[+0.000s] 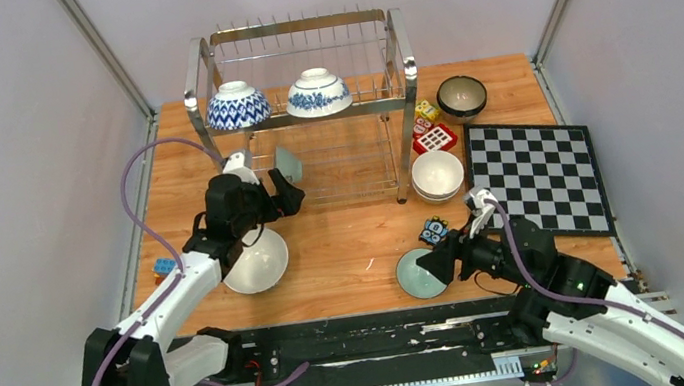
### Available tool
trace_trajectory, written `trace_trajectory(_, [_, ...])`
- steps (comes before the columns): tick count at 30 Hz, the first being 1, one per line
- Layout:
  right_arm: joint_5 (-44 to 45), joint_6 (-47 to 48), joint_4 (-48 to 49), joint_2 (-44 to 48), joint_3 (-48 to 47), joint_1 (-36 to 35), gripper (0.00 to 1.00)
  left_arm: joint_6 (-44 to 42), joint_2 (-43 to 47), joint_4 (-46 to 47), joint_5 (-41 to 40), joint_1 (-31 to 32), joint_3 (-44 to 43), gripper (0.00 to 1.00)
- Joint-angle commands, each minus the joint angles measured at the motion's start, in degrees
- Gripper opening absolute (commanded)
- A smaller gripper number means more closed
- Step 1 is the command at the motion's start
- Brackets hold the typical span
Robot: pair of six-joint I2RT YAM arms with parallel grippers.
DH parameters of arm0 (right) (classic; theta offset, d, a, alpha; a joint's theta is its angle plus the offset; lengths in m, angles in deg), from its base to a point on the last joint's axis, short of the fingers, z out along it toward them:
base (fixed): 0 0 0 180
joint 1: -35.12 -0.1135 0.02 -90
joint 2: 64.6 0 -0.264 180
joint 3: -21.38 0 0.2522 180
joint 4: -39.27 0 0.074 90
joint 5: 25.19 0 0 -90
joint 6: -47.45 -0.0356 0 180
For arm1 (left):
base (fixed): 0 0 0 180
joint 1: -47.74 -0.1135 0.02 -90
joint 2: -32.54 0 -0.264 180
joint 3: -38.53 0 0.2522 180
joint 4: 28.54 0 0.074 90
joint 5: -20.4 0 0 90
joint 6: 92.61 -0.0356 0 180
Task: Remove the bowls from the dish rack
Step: Pick up the bowl from the dish rack.
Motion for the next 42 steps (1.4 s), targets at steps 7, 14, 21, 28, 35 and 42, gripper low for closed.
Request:
trace_trajectory(7, [1.7, -1.3, -1.1, 1.7, 1.5, 0.6, 0.63, -8.3, 1.3, 3.9, -4.9, -0.3, -2.0, 0.99])
trace_trajectory(14, [0.5, -1.3, 0.6, 0.2, 1.8, 0.6, 0.63, -14.5, -3.1, 9.6, -4.5, -0.4, -3.5, 0.88])
trace_trajectory(21, [-0.1, -1.3, 1.5, 0.7, 2.3, 0.6, 0.63, -17.6, -10.2, 16.0, 1.5, -1.0, -3.5, 0.78])
trace_trajectory(28, [-0.4, -1.1, 1.6, 2.4, 3.5, 0.6, 0.63, -13.6, -12.5, 28.1, 1.9, -1.1, 1.4, 0.72])
trace_trajectory(35, [-0.5, -1.2, 1.3, 4.2, 4.5, 0.6, 0.63, -10.8, -14.5, 36.3, 2.4, -1.1, 4.3, 0.63])
trace_trajectory(42, [-0.3, -1.6, 0.4, 5.7, 5.1, 0.6, 0.63, -10.8, -16.2, 37.1, 2.9, -1.1, 4.1, 0.54])
